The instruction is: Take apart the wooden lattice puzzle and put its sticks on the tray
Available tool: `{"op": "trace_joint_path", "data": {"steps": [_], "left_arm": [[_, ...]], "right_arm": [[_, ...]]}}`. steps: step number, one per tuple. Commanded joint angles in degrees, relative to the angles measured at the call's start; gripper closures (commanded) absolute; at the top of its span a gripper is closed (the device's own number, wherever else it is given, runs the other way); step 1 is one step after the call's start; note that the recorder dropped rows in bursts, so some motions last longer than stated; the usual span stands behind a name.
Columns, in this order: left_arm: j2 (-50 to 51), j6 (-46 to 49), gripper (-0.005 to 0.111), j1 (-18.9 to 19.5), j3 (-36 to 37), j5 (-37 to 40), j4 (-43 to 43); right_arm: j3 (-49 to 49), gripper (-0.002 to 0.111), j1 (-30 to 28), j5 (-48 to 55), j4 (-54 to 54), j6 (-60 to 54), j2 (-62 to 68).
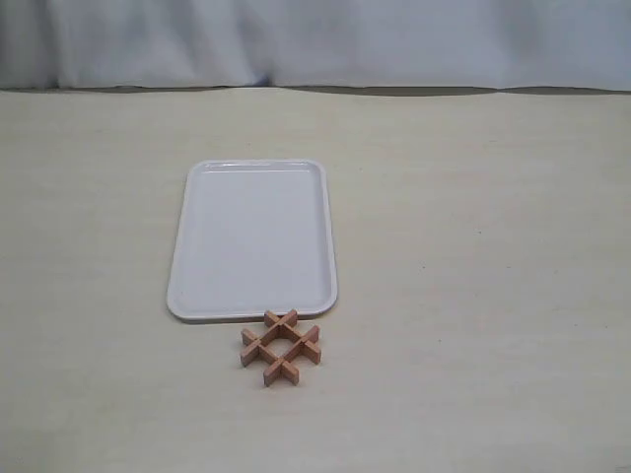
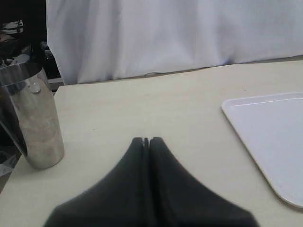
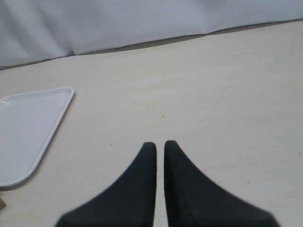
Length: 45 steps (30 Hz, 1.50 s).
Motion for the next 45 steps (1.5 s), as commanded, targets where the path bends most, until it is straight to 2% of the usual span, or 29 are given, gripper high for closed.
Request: {"op": "trace_joint_path", "data": {"steps": [1, 5, 17, 19, 20, 21, 22, 23, 26, 29, 36, 39, 45], "left_arm": [[-0.09, 0.04, 0.107, -0.12, 0.17, -0.41, -0.1], [-0.09, 0.04, 0.107, -0.12, 0.17, -0.41, -0.1], [-0.09, 0.04, 0.107, -0.12, 0.17, -0.22, -0.1], [-0.09, 0.04, 0.107, -0.12, 0.17, -0.22, -0.1], [-0.09, 0.04, 0.107, -0.12, 0.17, -0.22, -0.1], [-0.09, 0.04, 0.107, -0.12, 0.17, -0.22, -0.1], [-0.09, 0.04, 0.107, -0.12, 0.17, -0.22, -0.1], [-0.09, 0.04, 0.107, -0.12, 0.17, -0.22, -0.1], [-0.09, 0.04, 0.107, -0.12, 0.17, -0.22, -0.1], [-0.09, 0.04, 0.107, -0.12, 0.17, -0.22, -0.1], [-0.09, 0.04, 0.107, -0.12, 0.17, -0.57, 0.03], [-0.09, 0.04, 0.107, -0.12, 0.17, -0.57, 0.03], [-0.09, 0.04, 0.107, -0.12, 0.17, -0.57, 0.03]], "right_arm": [[0.17, 0.102, 0.15, -1.14, -0.92, -0.33, -0.27], [0.17, 0.102, 0.15, -8.67, -0.92, -0.48, -0.27], [0.17, 0.102, 0.15, -45.71, -0.92, -0.26, -0.27], [0.17, 0.102, 0.15, -50.56, -0.92, 4.71, -0.27], [0.17, 0.102, 0.15, -51.33, -0.92, 15.56, -0.27], [0.17, 0.102, 0.15, -49.66, -1.92, 25.09, -0.27], [0.17, 0.102, 0.15, -43.78, -7.72, 38.26, -0.27], [0.17, 0.102, 0.15, -43.19, -10.34, 39.63, -0.27], [-0.32, 0.102, 0.15, -47.95, -7.72, 39.38, 2.84], [-9.83, 0.102, 0.15, -43.85, -9.23, 36.94, 11.96], [-30.61, 0.102, 0.15, -27.37, -32.72, 38.86, 31.41], [-40.17, 0.102, 0.15, -20.97, -44.3, 36.12, 42.17], [-49.2, 0.102, 2.14, -14.2, -46.14, 27.82, 59.91]]}}
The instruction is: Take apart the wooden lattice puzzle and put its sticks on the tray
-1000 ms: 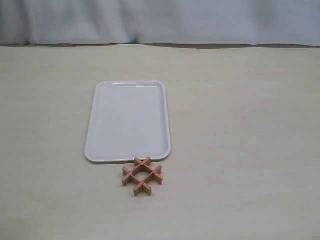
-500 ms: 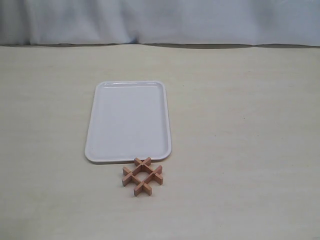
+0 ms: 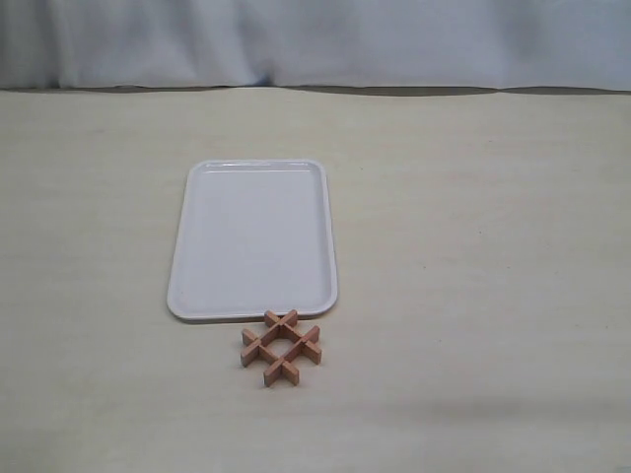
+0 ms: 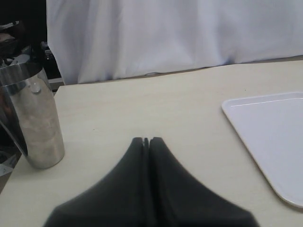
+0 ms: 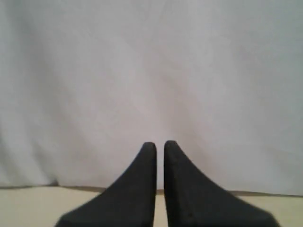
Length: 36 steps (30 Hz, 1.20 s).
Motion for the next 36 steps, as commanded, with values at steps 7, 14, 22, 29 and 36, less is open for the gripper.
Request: {"op": "trace_joint_path", "data": {"steps": [7, 14, 22, 29, 36], "left_arm": [[-0.09, 0.04, 0.107, -0.12, 0.17, -0.57, 0.03], [-0.09, 0.04, 0.107, -0.12, 0.17, -0.57, 0.03], [-0.09, 0.04, 0.107, -0.12, 0.17, -0.33, -0.19], [-0.09, 0.04, 0.107, -0.12, 0.17, -0.21, -0.19], [-0.09, 0.04, 0.107, -0.12, 0.17, -0.21, -0.19]], "right_arm": [[-9.09, 0.102, 15.87, 19.96, -1.27, -25.6, 27.0], [-12.39, 0.102, 29.07, 31.42, 8.87, -62.35, 39.63], [-20.89, 0.102, 36.19, 40.81, 20.63, -82.75, 52.41], [-24.41, 0.102, 40.88, 43.77, 23.48, -90.23, 58.6], [-24.41, 0.102, 41.32, 43.29, 23.07, -90.23, 59.87]]}}
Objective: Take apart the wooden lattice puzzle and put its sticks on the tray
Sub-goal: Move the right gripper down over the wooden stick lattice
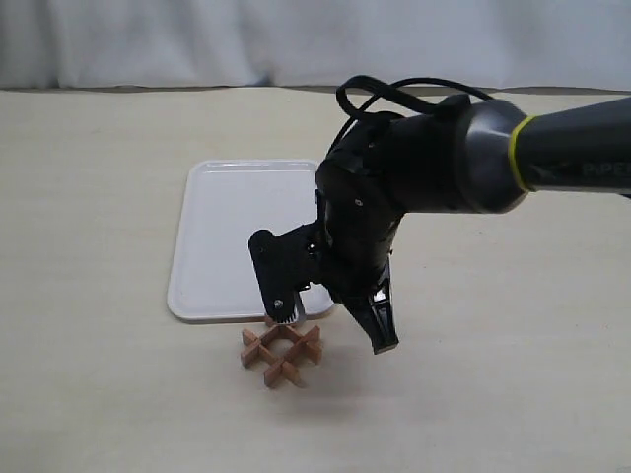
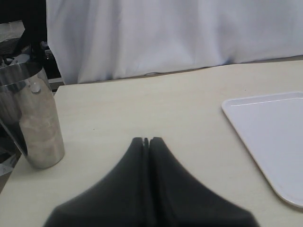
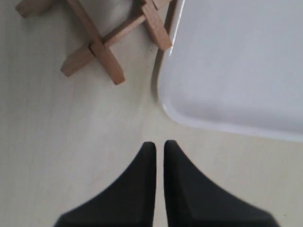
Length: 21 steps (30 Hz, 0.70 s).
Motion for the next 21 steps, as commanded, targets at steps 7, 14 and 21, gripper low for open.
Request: {"op": "trace_joint_path", "data": {"steps": [7, 14, 21], "left_arm": [[-0.09, 0.04, 0.107, -0.12, 0.17, -0.21, -0.19], [-0.09, 0.04, 0.107, -0.12, 0.17, -0.21, -0.19], [-0.09, 0.04, 0.107, -0.12, 0.17, -0.55, 0.02]], "right_arm": [[-0.47, 0.1, 0.06, -0.1, 0.12, -0.47, 0.09], [-0.47, 0.065, 0.06, -0.1, 2.2, -0.47, 0.09], [-0.47, 0.063, 0.06, -0.37, 10.7, -10.18, 0.21]]}}
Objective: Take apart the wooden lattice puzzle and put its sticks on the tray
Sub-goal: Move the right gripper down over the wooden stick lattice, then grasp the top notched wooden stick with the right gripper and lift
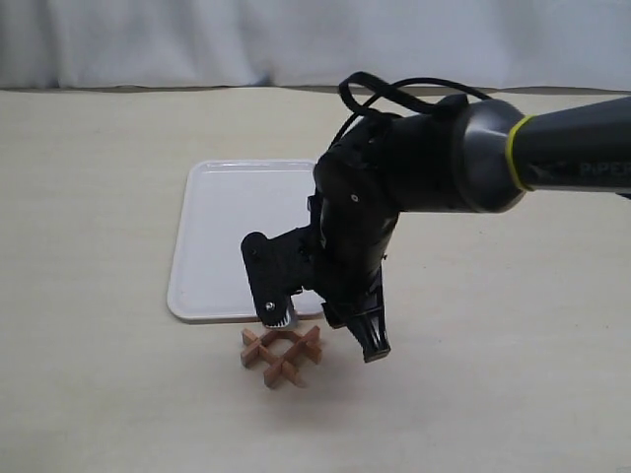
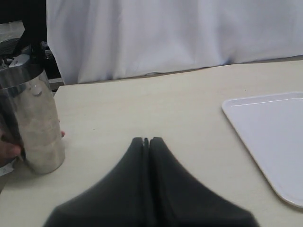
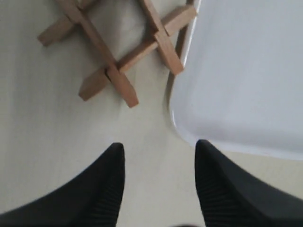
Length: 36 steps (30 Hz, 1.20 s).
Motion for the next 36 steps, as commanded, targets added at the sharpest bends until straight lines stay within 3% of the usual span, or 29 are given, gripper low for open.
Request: {"op": "trace_joint_path", "data": {"steps": [1, 18, 26, 36], "left_arm": [[-0.09, 0.04, 0.107, -0.12, 0.17, -0.55, 0.02], [-0.09, 0.04, 0.107, -0.12, 0.17, -0.55, 0.02], [-0.09, 0.04, 0.107, -0.12, 0.17, -0.55, 0.02], [-0.09, 0.04, 0.107, -0.12, 0.17, -0.35, -0.21]], "right_arm": [[-0.18, 0.063, 0.06, -0.24, 5.96, -7.89, 0.03], [-0.18, 0.063, 0.06, -2.4, 6.91, -12.99, 2.91], [-0.18, 0.083, 0.06, -2.3, 7.31, -13.44, 2.91], [-0.18, 0.083, 0.06, -2.4, 7.31, -13.44, 3.52]]}}
